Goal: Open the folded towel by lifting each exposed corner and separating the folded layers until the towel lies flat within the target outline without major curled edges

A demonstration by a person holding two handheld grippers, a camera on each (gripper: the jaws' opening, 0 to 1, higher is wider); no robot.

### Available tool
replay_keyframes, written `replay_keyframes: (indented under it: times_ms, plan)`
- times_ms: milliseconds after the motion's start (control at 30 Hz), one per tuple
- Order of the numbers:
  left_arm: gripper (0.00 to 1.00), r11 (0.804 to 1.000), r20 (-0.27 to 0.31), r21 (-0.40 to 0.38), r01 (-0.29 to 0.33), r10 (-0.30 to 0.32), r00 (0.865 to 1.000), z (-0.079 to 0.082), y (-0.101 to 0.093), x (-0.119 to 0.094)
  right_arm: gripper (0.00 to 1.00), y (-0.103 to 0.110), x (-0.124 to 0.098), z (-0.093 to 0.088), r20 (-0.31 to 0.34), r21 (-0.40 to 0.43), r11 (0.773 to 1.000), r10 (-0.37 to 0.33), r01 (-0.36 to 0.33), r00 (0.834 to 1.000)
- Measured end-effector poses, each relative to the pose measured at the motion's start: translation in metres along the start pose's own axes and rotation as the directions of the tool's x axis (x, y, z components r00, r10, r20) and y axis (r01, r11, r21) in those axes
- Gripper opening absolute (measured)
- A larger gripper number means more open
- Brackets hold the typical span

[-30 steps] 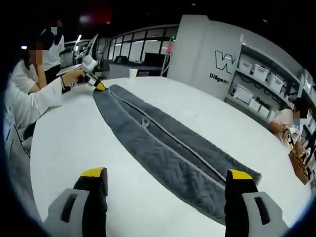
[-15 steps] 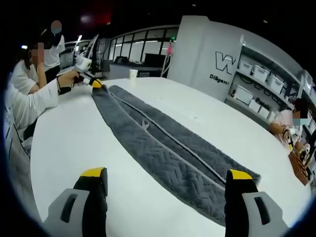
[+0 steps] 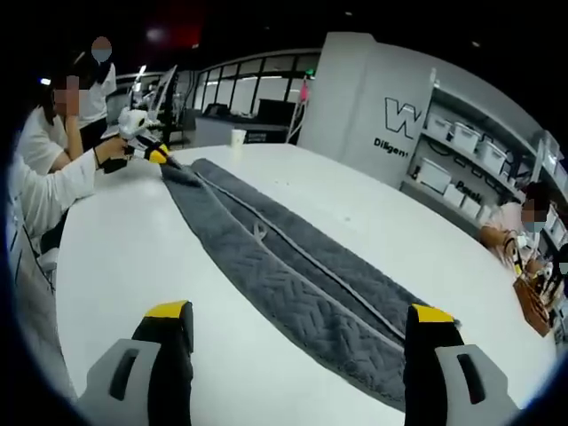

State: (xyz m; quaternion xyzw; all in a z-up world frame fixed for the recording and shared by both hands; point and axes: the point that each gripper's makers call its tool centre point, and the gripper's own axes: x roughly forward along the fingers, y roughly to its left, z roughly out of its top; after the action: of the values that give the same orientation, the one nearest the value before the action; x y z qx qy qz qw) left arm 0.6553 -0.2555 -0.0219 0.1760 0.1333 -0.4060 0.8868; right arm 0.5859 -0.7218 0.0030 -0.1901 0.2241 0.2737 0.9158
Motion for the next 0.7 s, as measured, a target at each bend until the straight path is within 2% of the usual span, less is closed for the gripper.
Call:
replay_keyframes:
  times_ms: [167,267,433,600,700]
  plan:
    - [0.07,0.999,0.030,0.032,0.035,-0.036,0.999,-0.002,-0.012,-0.006,0.99,0.003,-0.001,0.001,-0.001,-0.006,1.000,0.000,0.000,1.000]
    - [0.06,0.994,0.066,0.075,0.073,-0.078,0.995,0.000,-0.025,-0.010,0.99,0.006,-0.001,-0.003,-0.016,-0.012,1.000,0.002,-0.002,1.000]
    - [0.06,0.987,0.089,0.104,0.122,-0.131,0.987,-0.002,-0.037,-0.013,0.99,0.010,0.000,-0.005,-0.019,-0.005,1.000,0.007,-0.007,1.000]
    - [0.06,0.978,0.042,0.159,0.138,-0.146,0.988,-0.011,-0.046,-0.014,0.99,0.016,0.001,-0.006,-0.026,-0.007,1.000,0.013,-0.013,1.000]
    - [0.06,0.965,-0.015,0.210,0.155,-0.156,0.988,-0.021,-0.052,-0.013,0.99,0.018,0.001,-0.007,-0.029,-0.008,1.000,0.015,-0.015,0.999]
